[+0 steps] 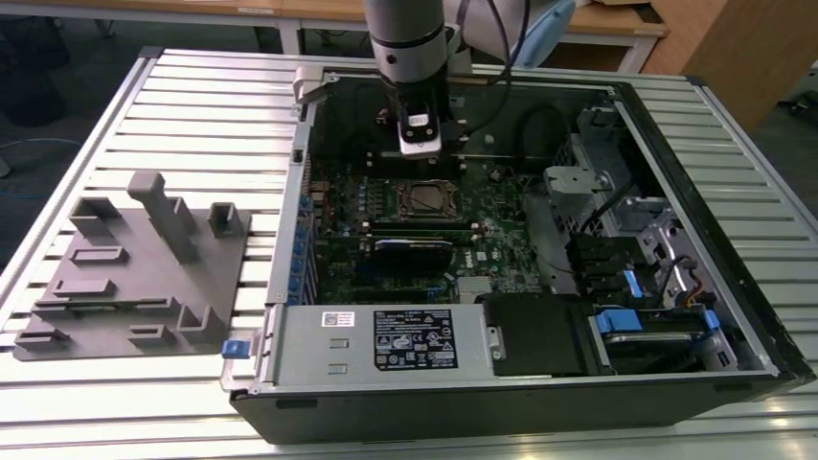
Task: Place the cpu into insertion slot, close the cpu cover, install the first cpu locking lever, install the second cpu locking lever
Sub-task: 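Install the first cpu locking lever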
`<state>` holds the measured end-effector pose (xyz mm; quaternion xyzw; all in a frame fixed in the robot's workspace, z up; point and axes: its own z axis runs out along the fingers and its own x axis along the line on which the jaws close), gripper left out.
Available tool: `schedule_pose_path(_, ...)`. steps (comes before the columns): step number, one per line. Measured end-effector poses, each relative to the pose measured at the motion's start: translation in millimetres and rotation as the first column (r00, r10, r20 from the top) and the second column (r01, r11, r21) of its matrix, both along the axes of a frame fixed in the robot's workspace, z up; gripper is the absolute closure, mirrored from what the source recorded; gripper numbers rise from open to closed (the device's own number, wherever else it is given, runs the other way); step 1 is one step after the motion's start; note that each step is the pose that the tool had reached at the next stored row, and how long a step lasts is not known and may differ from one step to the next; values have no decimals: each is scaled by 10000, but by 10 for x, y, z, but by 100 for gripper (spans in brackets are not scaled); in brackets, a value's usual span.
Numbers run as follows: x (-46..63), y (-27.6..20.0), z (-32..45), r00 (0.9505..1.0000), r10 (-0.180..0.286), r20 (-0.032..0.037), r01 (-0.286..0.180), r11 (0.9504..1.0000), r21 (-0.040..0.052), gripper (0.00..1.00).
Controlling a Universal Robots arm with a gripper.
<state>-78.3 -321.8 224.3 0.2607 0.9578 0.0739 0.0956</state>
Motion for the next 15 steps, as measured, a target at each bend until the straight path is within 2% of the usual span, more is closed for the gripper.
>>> schedule_pose_path(6, 3, -3, 99, 10000, -1, -22, 1, 10000, 49, 89)
schedule_pose_path(15, 7, -3, 103, 10000, 23, -23, -22, 10000, 50, 89)
